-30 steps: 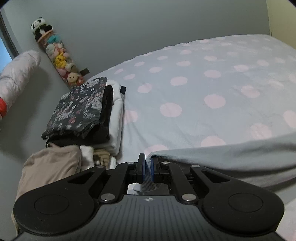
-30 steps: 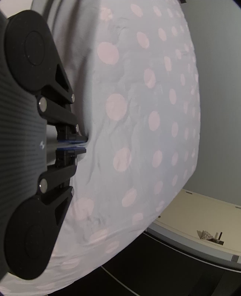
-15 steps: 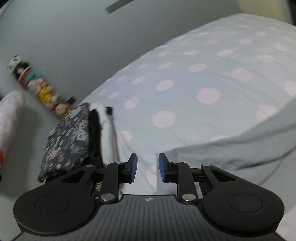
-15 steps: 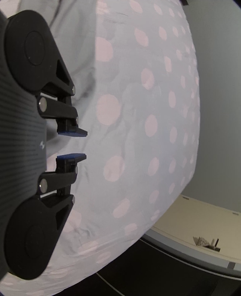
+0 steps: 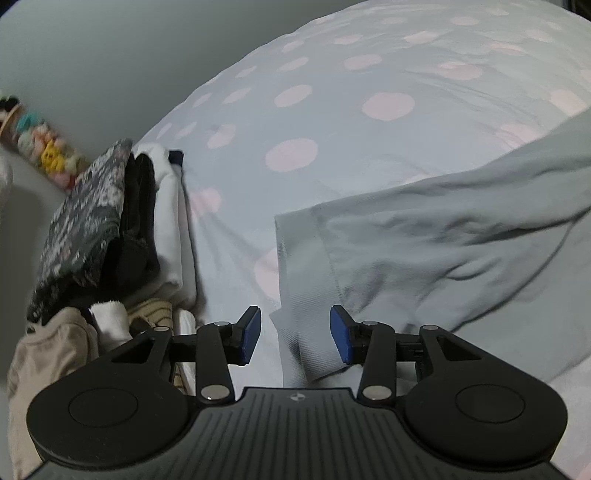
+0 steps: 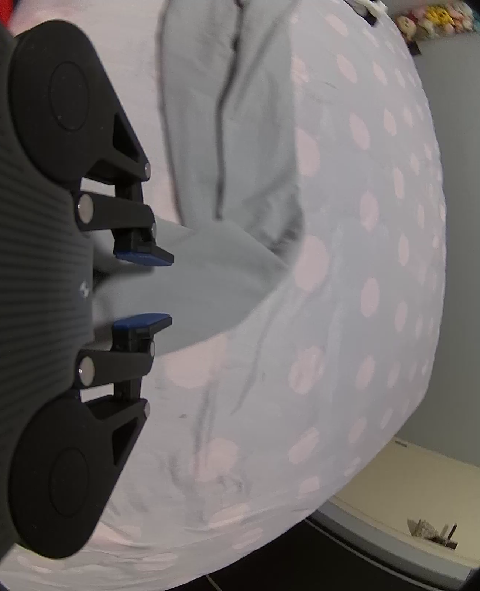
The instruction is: Fold clothes
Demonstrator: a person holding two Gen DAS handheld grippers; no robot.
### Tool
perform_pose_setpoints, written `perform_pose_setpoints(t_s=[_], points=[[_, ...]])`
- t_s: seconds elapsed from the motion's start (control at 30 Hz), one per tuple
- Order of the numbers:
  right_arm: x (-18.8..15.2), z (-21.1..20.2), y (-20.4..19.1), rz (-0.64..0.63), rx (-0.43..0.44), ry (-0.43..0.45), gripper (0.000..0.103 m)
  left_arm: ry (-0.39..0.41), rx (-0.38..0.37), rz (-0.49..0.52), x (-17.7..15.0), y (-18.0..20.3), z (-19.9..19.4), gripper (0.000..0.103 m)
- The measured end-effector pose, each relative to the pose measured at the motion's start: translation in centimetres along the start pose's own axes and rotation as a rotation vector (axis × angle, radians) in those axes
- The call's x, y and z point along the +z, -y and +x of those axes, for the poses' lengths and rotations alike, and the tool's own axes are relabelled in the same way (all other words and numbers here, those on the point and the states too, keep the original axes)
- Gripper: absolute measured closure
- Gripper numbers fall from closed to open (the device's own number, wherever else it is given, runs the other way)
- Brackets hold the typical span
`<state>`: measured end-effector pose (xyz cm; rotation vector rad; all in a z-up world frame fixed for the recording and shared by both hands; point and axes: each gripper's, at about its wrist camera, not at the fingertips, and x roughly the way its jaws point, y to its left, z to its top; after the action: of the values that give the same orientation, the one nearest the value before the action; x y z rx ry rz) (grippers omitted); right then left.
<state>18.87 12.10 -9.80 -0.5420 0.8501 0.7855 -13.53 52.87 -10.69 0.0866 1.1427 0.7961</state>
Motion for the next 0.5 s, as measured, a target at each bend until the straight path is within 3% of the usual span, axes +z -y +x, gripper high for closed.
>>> perform_pose_setpoints(t_s=[0.1, 0.17, 0.4, 0.47, 0.5], points=[[-1.2, -0.2, -0.5, -0.06, -0.026, -0.021, 0.069, -0.003, -0.001, -0.023, 0.1, -0.2, 0.0, 0.054], [-2.0, 0.0, -0.3, -0.086, -0.045, -0.048, 0.061, -0.005, -0.001, -0.036, 0.2, -0.4, -0.1, 0.054], [-4.5, 0.3, 1.5, -0.073, -0.064, -0.136, 0.064, -0.014, -0.001, -0.086, 0.6, -1.4, -0.3, 0.054], [-5.0, 0.2, 1.9, -0.065, -0.091, -0.122, 0.096, -0.016, -0.003, -0.103, 0.7, -1.8, -0.3, 0.054], [-5.1, 0.1, 2.1, -0.055, -0.101, -0.112, 0.096, -0.017, -0.009, -0.118, 0.8, -2.1, -0.3, 0.053]])
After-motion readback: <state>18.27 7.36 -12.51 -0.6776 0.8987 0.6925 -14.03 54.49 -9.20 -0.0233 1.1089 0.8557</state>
